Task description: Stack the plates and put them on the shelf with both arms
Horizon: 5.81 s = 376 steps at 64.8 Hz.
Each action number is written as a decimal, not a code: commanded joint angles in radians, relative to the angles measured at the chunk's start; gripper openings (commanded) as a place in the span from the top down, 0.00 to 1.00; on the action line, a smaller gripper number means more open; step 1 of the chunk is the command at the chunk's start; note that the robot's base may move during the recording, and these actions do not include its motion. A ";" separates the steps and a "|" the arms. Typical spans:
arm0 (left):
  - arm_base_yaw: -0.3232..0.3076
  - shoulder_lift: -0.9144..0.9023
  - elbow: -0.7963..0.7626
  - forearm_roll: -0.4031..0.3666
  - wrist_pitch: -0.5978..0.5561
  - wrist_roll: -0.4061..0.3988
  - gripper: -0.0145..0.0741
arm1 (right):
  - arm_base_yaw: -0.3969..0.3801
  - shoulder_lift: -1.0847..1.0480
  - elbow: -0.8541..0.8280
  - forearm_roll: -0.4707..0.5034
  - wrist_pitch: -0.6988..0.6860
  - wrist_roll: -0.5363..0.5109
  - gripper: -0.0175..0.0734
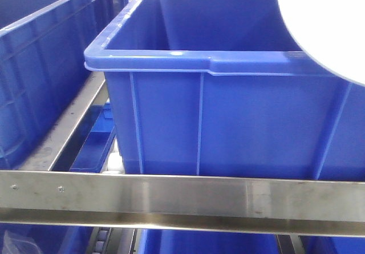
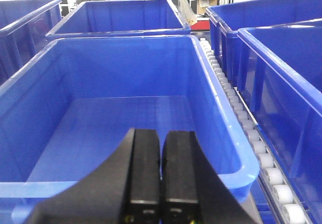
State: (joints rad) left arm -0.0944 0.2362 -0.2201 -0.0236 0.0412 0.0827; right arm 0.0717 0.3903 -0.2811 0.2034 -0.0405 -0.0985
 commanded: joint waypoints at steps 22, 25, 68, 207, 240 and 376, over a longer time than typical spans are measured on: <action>0.001 0.013 -0.032 -0.006 -0.086 -0.009 0.74 | 0.002 0.005 -0.053 -0.005 -0.090 0.009 0.74; 0.001 0.013 -0.032 -0.006 -0.086 -0.009 0.74 | 0.007 0.012 -0.086 -0.005 -0.070 0.010 0.74; 0.001 0.013 -0.032 -0.006 -0.086 -0.009 0.74 | 0.149 0.762 -0.472 -0.005 -0.365 0.010 0.69; 0.001 0.013 -0.032 -0.006 -0.086 -0.009 0.74 | -0.130 -0.420 0.308 0.133 0.109 -0.165 0.75; 0.001 0.013 -0.032 -0.006 -0.086 -0.009 0.74 | -0.130 -0.420 0.311 -0.185 0.079 0.164 0.75; 0.030 -0.263 0.232 0.012 -0.063 -0.009 0.74 | -0.130 -0.420 0.310 -0.176 0.081 0.125 0.75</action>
State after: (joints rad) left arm -0.0632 -0.0053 0.0084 0.0000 0.0733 0.0827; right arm -0.0589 -0.0114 0.0308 0.0373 0.1300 0.0316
